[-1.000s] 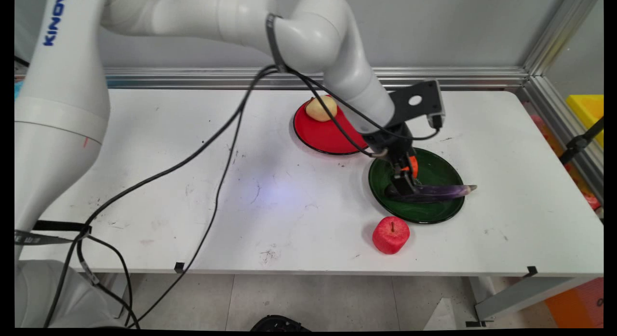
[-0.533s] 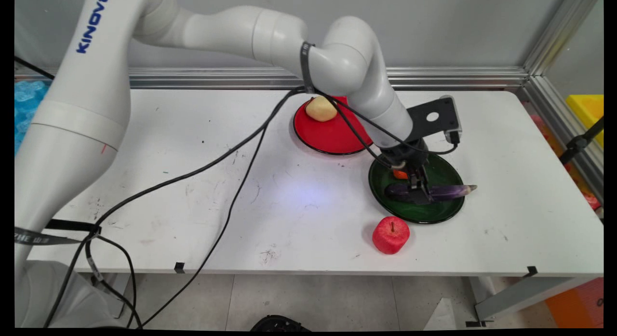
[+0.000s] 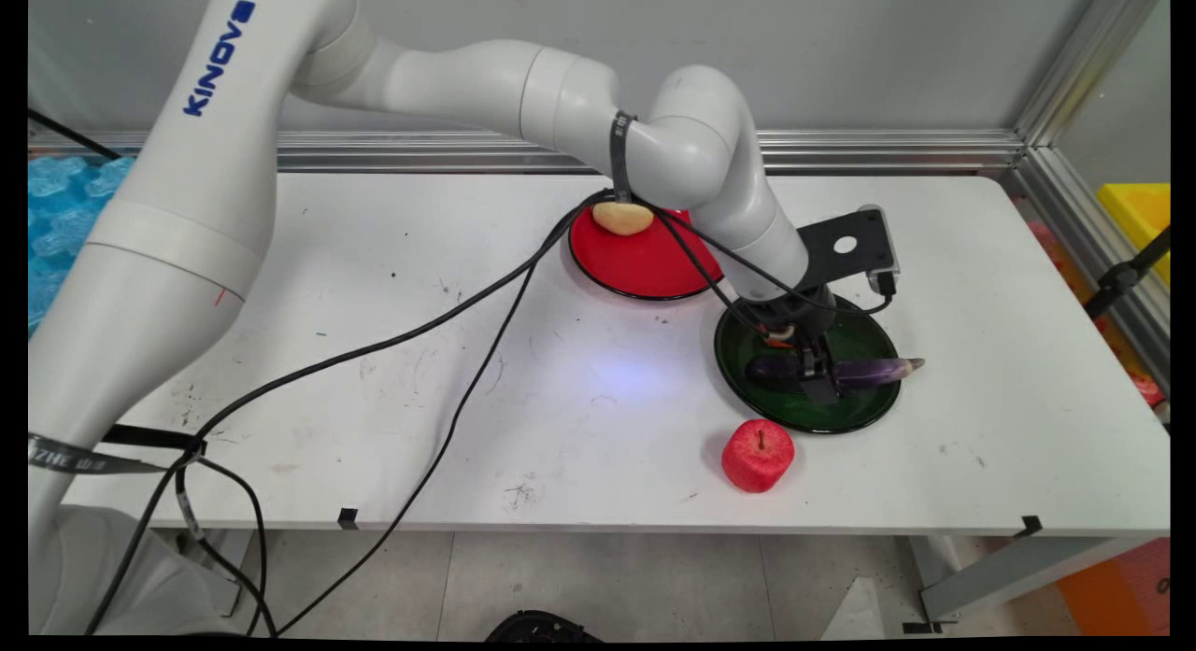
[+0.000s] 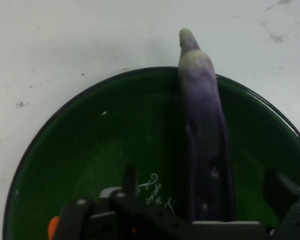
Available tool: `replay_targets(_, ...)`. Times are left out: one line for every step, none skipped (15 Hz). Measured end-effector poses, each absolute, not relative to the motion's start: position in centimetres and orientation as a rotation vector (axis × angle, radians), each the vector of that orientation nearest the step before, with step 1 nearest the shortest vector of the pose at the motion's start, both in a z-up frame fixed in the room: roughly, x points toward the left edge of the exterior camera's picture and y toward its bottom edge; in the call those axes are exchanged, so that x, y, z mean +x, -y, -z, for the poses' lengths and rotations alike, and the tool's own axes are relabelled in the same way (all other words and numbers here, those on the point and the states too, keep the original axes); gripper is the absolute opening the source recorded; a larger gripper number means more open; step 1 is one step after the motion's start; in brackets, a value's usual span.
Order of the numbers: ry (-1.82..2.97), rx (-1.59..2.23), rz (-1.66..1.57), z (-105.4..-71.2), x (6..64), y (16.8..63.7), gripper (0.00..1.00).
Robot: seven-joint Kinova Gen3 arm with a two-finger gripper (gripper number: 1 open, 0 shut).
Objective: Pick up the eggplant from the green plate, then place the picked object on the red plate
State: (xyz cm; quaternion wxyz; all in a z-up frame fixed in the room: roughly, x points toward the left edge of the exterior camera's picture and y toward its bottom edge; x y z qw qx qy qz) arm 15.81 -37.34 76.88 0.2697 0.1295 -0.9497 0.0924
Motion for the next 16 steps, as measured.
replay_targets(2.561, 0.348, -0.246, -76.6, 15.7, 37.4, 1.00)
replay_targets(2.562, 0.347, -0.242, -76.4, 15.6, 37.4, 0.00)
replay_targets(2.562, 0.346, -0.240, -76.3, 15.6, 37.4, 0.00)
replay_targets(2.563, 0.346, -0.238, -76.2, 15.6, 37.5, 0.00)
replay_targets(2.564, 0.345, -0.236, -76.2, 15.6, 37.5, 0.00)
replay_targets(2.564, 0.344, -0.236, -76.2, 15.6, 37.6, 0.00)
replay_targets(2.563, 0.342, -0.236, -76.3, 15.6, 37.7, 0.00)
replay_targets(2.562, 0.340, -0.237, -76.5, 15.7, 37.8, 0.00)
replay_targets(2.561, 0.338, -0.239, -76.7, 15.7, 37.9, 0.00)
replay_targets(2.557, 0.336, -0.242, -77.1, 15.9, 38.1, 0.00)
replay_targets(2.551, 0.331, -0.246, -77.8, 16.0, 38.2, 0.00)
replay_targets(2.545, 0.326, -0.249, -78.3, 16.1, 38.4, 0.00)
replay_targets(2.536, 0.319, -0.252, -79.2, 16.2, 38.6, 0.00)
replay_targets(2.527, 0.312, -0.257, -80.1, 16.4, 38.8, 0.00)
replay_targets(2.519, 0.306, -0.262, -81.0, 16.7, 39.0, 0.00)
replay_targets(2.513, 0.299, -0.271, -82.0, 17.1, 39.2, 0.00)
